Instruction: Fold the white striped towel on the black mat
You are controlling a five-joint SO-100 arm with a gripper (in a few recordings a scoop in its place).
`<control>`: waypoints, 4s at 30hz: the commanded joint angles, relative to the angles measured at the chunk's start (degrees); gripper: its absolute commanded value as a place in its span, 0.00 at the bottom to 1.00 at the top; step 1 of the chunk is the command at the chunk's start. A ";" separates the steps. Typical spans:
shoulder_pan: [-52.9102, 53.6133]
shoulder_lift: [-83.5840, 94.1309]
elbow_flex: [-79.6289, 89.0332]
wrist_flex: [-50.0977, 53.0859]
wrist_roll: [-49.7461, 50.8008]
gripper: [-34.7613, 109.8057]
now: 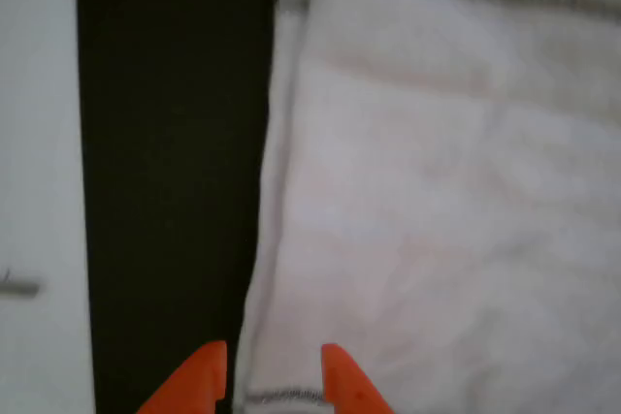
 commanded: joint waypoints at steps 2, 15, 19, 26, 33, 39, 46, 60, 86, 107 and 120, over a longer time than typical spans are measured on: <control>0.62 -4.83 -9.40 3.34 -0.53 0.34; 2.55 -15.12 -18.19 4.57 -2.29 0.34; 3.25 -15.56 -17.05 4.39 -2.81 0.33; 4.57 -14.59 -9.76 0.88 -4.04 0.30; 4.39 -10.55 -7.56 -0.09 -3.60 0.24; 1.05 -6.94 -10.20 0.35 -2.20 0.24; -4.83 -9.76 -21.71 5.71 0.09 0.24; 0.09 4.04 -19.25 19.34 -1.41 0.24; 53.53 29.53 2.99 18.90 -31.90 0.24; 75.76 20.74 33.57 -33.75 -56.25 0.25; 75.15 41.75 38.32 -25.22 -53.88 0.35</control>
